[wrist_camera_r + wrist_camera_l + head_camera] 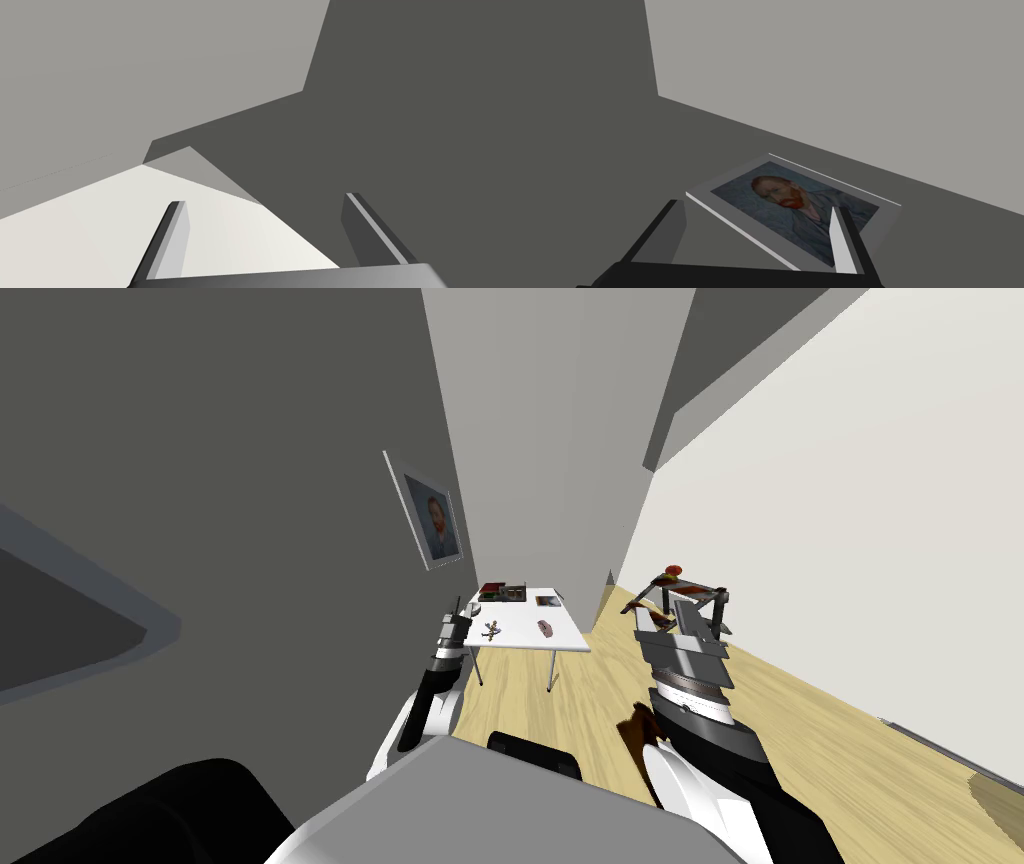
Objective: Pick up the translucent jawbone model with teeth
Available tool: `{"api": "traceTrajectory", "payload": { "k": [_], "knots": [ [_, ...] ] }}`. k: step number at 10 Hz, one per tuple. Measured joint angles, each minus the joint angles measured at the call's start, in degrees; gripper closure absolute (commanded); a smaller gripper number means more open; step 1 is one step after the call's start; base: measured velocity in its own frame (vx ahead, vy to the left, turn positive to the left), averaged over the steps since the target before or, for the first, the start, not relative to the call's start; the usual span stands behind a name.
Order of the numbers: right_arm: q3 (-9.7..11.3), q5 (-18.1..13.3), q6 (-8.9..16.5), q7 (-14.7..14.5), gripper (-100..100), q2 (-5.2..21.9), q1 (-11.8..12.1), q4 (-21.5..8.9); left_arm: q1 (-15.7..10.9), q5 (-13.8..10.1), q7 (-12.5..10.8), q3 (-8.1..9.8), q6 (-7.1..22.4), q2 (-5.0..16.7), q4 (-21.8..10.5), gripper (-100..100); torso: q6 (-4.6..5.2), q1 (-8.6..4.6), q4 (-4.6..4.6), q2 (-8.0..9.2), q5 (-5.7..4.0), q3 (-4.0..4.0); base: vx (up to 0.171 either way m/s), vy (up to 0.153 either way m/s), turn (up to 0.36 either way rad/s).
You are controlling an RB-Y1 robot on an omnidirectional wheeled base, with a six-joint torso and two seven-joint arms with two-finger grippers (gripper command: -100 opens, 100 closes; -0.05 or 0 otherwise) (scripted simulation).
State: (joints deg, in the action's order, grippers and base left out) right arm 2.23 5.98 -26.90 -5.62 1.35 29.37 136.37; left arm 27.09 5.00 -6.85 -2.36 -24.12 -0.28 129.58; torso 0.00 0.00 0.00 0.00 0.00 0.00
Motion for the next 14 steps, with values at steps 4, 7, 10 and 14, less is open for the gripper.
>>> {"api": "traceTrajectory", "payload": {
  "k": [4, 7, 10, 14],
  "knots": [
    [0.0, 0.0, 0.0, 0.0, 0, 0.0, 0.0, 0.0, -0.9, -1.5, -0.9, 0.33, 3.8, 3.0, -1.4, -100, 0.00, -0.01, -0.02, -0.08, 0.00, -0.05, 0.021, -0.005, -0.015],
    [0.0, 0.0, 0.0, 0.0, 0, 0.0, 0.0, 0.0, -1.6, -3.3, -1.9, 0.49, 8.8, 5.3, -2.3, -100, 0.00, -0.02, -0.03, -0.13, 0.00, -0.08, 0.034, -0.007, -0.023],
    [0.0, 0.0, 0.0, 0.0, 0, 0.0, 0.0, 0.0, -2.7, -4.8, -2.8, 0.65, 13.0, 6.7, -3.8, -100, 0.00, 0.00, -0.03, -0.11, 0.00, -0.07, 0.023, -0.002, -0.013],
    [0.0, 0.0, 0.0, 0.0, 0, 0.0, 0.0, 0.0, -3.9, -6.7, -3.9, 1.16, 18.4, 8.5, -4.7, -100, 0.00, 0.00, -0.02, -0.10, 0.00, -0.06, 0.026, -0.005, -0.022]
  ]
}}
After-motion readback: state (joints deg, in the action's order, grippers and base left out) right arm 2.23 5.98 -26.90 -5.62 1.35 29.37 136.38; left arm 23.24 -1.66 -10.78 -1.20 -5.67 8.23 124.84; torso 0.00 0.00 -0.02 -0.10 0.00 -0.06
